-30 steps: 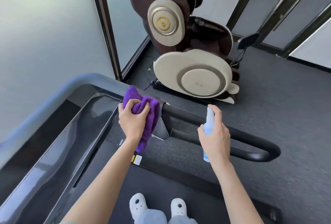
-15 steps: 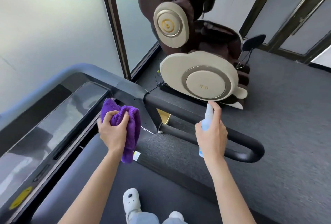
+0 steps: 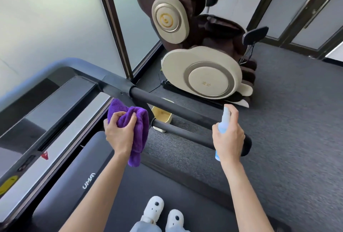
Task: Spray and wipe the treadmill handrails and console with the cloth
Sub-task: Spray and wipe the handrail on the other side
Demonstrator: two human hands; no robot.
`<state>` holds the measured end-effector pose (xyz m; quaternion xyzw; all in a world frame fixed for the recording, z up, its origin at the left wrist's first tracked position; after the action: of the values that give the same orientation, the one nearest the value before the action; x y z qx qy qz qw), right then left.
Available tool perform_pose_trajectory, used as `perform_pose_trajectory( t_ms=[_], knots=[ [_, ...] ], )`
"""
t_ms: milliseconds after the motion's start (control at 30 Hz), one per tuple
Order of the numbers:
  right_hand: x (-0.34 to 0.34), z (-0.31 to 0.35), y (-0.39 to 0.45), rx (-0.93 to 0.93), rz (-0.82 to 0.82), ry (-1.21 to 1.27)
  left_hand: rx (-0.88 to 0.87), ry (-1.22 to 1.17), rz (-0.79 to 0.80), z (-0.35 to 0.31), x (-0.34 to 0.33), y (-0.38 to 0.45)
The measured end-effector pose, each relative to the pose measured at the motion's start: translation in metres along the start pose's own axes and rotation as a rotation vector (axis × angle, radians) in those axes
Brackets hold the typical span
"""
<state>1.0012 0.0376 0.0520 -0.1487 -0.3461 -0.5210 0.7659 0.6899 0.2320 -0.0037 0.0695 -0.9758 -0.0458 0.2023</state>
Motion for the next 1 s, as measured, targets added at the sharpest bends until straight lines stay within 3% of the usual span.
perform_pose_trajectory(
  t_ms=[400,633,1000],
  knots=[
    [0.026,-0.051,-0.020,-0.163,-0.035,-0.081,-0.042,-0.024,0.121,-0.016,-0.035,0.002],
    [0.036,-0.065,-0.019,-0.269,-0.125,0.047,-0.082,-0.055,0.159,-0.026,-0.053,0.003],
    [0.041,-0.090,-0.026,-0.377,-0.082,-0.051,-0.082,-0.050,0.193,-0.023,-0.055,0.004]
  ],
)
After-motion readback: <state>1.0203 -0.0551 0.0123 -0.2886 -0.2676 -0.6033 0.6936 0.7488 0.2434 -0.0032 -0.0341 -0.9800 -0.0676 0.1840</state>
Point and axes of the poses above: each hand's wrist, its own y-axis towards the middle knuckle, its own x-axis out of the back of the hand, z = x × y, the point moved 10 cm from there along y, towards the middle knuckle, and after that the axes turned 12 degrees about -x, right-handed, at the moved point
